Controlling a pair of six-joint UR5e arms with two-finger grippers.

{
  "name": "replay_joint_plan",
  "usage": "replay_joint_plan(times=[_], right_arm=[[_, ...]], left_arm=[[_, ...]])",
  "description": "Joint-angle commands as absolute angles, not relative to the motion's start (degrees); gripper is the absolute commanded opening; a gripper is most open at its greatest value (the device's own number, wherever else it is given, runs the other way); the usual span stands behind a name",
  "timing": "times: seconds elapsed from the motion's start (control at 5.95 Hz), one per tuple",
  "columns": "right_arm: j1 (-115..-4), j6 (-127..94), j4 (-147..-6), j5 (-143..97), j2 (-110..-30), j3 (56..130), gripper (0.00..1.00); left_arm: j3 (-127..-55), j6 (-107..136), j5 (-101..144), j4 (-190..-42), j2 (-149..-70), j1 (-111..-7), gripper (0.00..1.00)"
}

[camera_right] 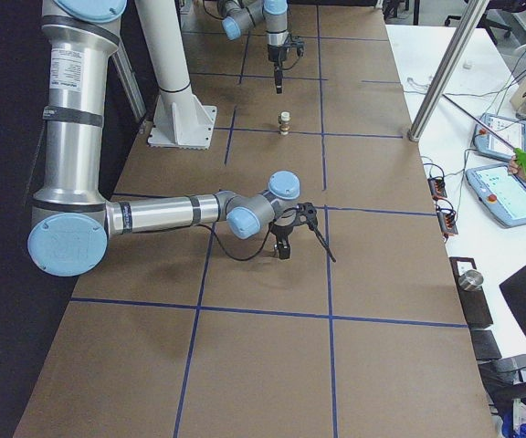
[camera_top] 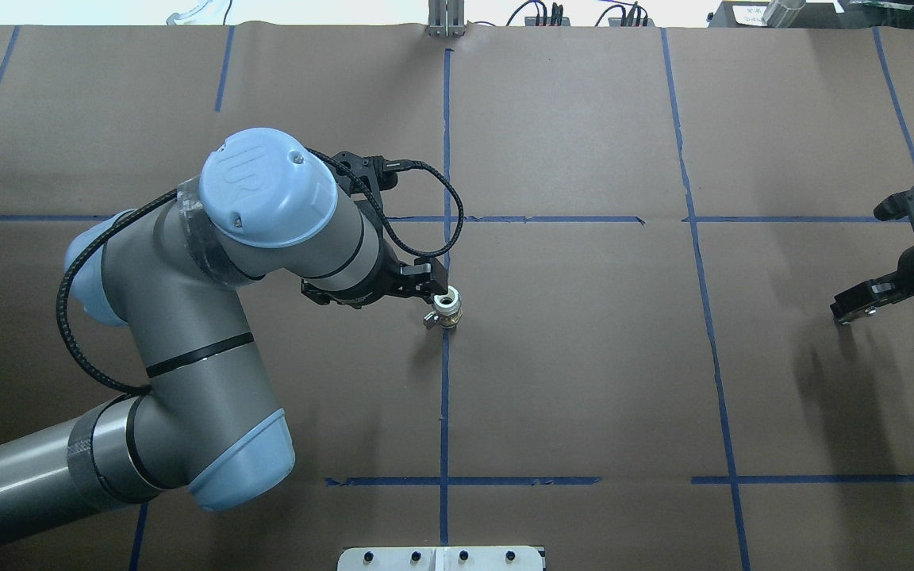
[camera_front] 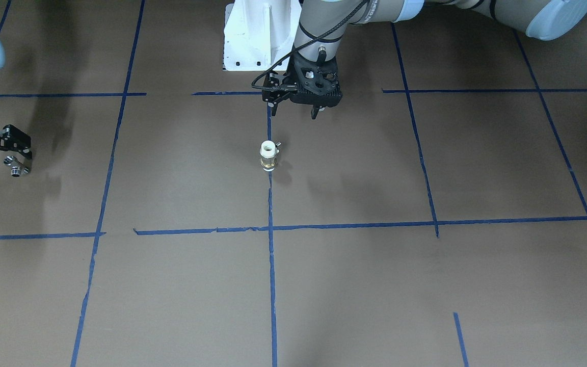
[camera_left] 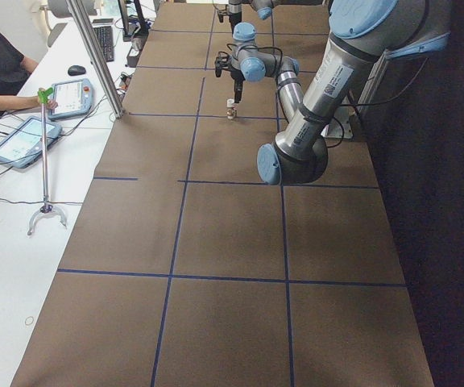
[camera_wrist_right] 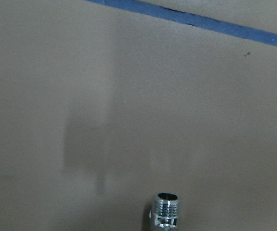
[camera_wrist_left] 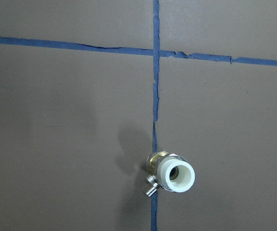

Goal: Assemble PPR valve and pipe with both arms
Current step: 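Set the valve upright at center while the right gripper grasps the chrome tee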

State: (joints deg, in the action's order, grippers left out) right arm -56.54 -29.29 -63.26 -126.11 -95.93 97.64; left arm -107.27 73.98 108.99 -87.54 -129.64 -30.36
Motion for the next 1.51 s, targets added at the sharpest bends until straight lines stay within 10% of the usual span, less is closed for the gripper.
replay_joint_plan(times=[0.0, 0.34, 0.84, 1.34], right_arm=[[-55.4, -29.2, -63.2, -126.1, -95.1, 95.9, 0.96], [-55.4, -29.3, -63.2, -126.0, -94.7, 95.4, 0.75], [-55.3, -29.2, -63.2, -125.8, -94.7, 94.1, 0.74], [-55.2, -29.2, -63.2, -125.8, -94.7, 94.7, 0.0]], left_arm=[[-107.5, 74.0, 109.0, -87.6, -129.2, -30.4, 0.93], [-107.8, 74.0, 109.0, -87.7, -129.2, -30.5, 0.93], [-107.8, 74.0, 108.9, -87.7, -129.1, -30.5, 0.93], [-107.9, 74.0, 108.9, -87.7, -129.1, -30.5, 0.93]])
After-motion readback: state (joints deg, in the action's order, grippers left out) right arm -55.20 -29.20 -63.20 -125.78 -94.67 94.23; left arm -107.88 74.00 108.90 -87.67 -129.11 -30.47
